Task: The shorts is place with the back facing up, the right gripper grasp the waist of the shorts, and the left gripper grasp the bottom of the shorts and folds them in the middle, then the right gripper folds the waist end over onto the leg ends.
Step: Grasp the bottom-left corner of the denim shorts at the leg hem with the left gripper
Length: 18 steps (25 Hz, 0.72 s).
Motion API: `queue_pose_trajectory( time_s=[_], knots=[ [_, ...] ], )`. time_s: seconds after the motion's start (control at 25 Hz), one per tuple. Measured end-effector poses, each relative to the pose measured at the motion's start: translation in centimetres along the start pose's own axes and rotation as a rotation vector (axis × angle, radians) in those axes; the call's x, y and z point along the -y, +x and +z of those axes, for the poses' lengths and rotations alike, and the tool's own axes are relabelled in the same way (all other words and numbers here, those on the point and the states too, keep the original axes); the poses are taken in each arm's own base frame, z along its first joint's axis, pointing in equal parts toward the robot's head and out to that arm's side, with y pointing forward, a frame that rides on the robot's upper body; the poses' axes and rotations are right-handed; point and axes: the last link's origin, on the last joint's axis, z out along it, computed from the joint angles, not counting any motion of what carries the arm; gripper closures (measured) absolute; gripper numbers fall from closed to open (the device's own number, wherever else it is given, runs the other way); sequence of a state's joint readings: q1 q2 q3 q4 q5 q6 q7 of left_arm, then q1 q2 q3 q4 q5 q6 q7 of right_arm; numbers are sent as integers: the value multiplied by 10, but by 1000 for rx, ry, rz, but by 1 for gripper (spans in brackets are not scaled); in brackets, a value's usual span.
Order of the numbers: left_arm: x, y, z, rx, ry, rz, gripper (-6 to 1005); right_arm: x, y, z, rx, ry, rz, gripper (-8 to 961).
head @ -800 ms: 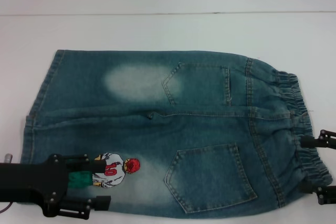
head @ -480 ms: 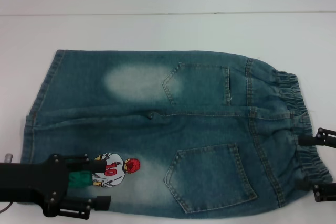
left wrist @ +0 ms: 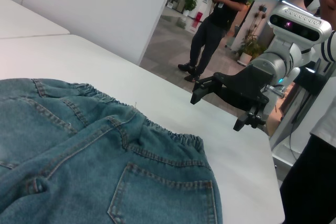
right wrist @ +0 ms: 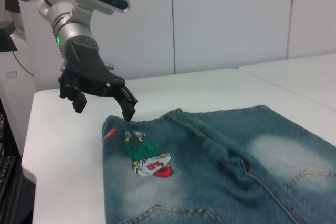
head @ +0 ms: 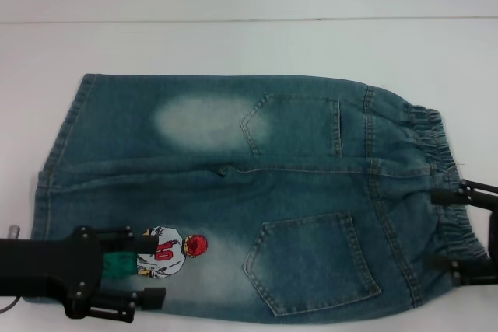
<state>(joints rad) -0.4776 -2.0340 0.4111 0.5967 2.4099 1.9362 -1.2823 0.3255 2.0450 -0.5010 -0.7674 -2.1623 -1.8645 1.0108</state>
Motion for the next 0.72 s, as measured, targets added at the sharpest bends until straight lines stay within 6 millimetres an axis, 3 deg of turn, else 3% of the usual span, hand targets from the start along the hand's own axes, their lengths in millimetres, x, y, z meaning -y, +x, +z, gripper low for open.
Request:
queue_pose_trajectory(
  time_s=[0.44, 0.72],
  knots=[
    [4, 3, 5, 25, 0, 12, 152, 11, -11, 34, 18, -28, -18, 34],
    [5, 3, 5, 24, 2, 12, 158, 11, -10, 43, 1, -59, -21, 35]
  ],
)
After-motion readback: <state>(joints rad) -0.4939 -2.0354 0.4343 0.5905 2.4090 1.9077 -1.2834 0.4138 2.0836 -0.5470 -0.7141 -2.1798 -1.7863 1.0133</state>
